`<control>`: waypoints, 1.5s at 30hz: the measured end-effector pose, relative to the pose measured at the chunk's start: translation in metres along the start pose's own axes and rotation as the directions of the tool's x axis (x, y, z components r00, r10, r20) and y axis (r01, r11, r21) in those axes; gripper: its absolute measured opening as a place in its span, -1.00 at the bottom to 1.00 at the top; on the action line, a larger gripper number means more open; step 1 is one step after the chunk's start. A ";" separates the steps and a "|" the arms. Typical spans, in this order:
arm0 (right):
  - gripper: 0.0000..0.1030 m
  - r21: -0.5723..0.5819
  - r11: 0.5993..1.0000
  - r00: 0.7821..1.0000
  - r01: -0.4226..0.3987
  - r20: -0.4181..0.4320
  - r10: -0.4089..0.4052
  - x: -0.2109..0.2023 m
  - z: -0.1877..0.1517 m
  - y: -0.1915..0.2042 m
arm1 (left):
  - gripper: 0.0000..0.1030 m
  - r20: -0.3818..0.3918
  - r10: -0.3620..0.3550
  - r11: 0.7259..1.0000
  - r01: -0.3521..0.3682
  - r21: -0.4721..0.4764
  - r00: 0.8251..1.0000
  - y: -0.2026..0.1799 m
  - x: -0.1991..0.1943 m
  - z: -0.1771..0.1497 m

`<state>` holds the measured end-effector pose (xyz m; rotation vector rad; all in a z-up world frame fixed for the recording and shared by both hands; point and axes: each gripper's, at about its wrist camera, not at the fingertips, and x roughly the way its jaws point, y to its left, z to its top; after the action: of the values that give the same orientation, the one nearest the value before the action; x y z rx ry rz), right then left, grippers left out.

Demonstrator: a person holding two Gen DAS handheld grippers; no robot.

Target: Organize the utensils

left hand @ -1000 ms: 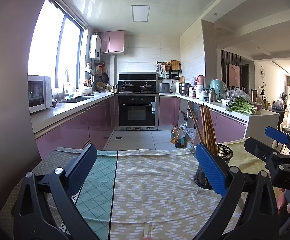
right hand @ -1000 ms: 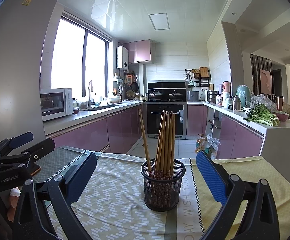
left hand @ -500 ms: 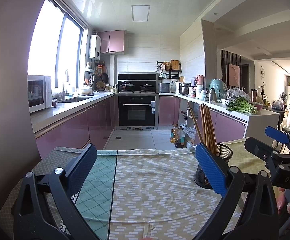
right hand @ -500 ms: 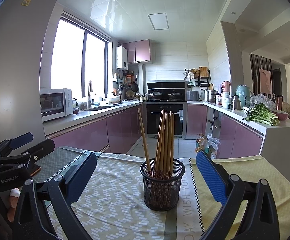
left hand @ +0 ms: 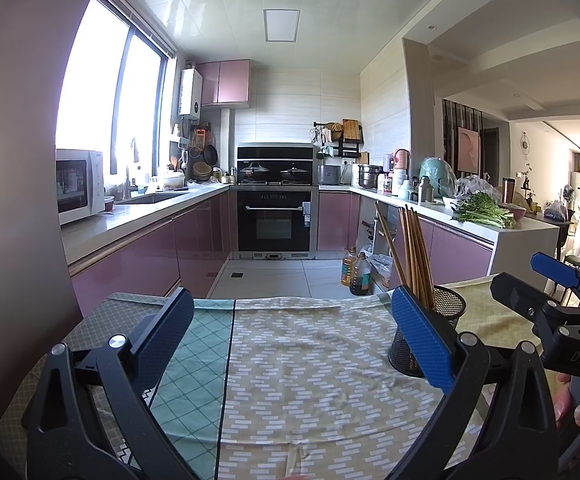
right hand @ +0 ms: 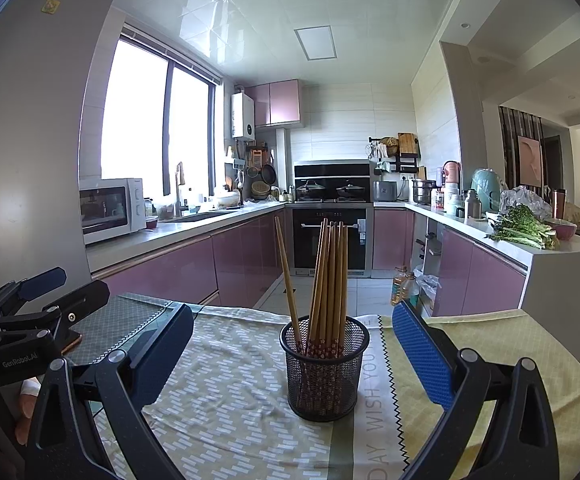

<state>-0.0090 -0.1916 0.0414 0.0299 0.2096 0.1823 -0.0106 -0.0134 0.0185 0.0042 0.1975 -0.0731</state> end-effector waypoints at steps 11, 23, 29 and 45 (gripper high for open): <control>0.87 0.003 1.000 1.000 0.003 0.001 -0.003 -0.001 -0.001 0.000 | 0.89 -0.002 -0.001 1.000 0.001 0.000 1.000 0.000 0.001 0.000; 0.87 0.005 1.000 1.000 0.002 -0.003 -0.002 0.000 -0.001 0.001 | 0.89 -0.003 0.002 1.000 -0.002 0.000 1.000 0.000 0.001 -0.002; 0.87 0.010 1.000 1.000 0.003 -0.006 -0.003 0.002 -0.002 0.002 | 0.89 -0.003 0.000 1.000 0.000 -0.002 1.000 0.000 0.001 -0.002; 0.87 0.016 1.000 1.000 0.001 -0.009 -0.001 0.003 -0.004 0.000 | 0.89 -0.005 0.000 1.000 0.000 -0.004 1.000 0.001 0.001 -0.002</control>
<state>-0.0071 -0.1909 0.0373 0.0446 0.2198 0.1794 -0.0103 -0.0128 0.0162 0.0002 0.2023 -0.0723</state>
